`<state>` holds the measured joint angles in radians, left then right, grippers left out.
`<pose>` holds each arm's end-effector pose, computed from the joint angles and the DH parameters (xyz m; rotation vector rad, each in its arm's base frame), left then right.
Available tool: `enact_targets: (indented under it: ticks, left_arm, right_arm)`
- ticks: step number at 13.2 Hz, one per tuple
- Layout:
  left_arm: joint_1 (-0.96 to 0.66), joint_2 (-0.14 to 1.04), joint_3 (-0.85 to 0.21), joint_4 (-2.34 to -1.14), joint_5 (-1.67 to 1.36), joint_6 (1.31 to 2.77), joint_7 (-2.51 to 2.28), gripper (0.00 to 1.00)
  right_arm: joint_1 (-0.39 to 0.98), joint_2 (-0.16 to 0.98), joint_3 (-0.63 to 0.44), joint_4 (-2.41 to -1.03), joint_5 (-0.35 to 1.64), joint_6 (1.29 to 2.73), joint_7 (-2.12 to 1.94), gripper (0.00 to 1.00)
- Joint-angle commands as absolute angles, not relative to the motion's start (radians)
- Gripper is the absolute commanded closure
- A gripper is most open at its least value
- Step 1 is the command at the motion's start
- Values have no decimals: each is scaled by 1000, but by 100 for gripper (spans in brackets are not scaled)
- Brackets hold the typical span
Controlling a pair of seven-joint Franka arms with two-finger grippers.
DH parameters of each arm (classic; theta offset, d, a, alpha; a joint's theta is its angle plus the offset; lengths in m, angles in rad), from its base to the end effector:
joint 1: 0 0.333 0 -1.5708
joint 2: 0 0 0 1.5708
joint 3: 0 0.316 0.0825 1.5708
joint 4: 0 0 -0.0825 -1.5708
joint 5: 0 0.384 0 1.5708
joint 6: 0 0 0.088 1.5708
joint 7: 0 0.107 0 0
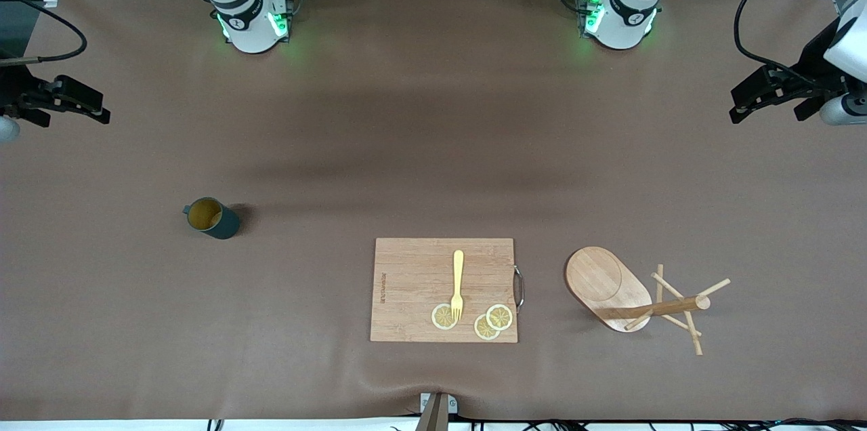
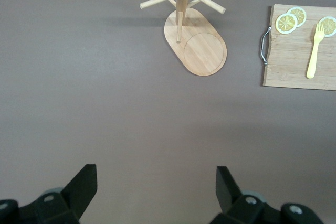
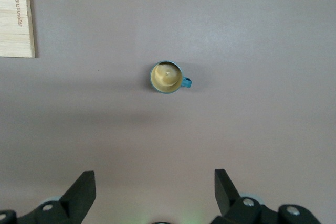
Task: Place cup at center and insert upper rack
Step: 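Move the right gripper out toward the teal mug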
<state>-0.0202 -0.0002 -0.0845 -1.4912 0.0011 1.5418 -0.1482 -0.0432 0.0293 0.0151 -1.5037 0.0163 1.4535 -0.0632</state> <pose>0.5489 -0.0576 0.6595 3.1346 0.0683 0.0792 0.5514 -0.0137 0.6298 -3.1184 -0.0567 0.1227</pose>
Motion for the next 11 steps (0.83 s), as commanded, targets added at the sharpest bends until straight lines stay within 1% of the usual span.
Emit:
enact_targets:
  ticks: [1, 3, 5, 7, 11]
  left_arm:
    - [-18, -6, -92, -1482, 0, 1520, -126, 0]
    - [-17, -5, -92, -1483, 0, 1520, -123, 0]
    - [-21, -3, -94, -1485, 0, 1520, -120, 0]
    - [-23, -3, -94, -1485, 0, 1519, -118, 0]
    - [-28, -3, -95, -1486, 2, 1514, -121, 0]
  right_arm:
    - [-22, 26, 12, -1525, 11, 1468, -14, 0]
    - [17, 52, 12, -1526, 11, 1502, 79, 0]
    - [26, 92, 12, -1522, 20, 1523, 182, 0]
    - [26, 148, 12, -1523, 70, 1551, 285, 0]
    - [49, 257, 11, -1545, 91, 1679, 351, 0]
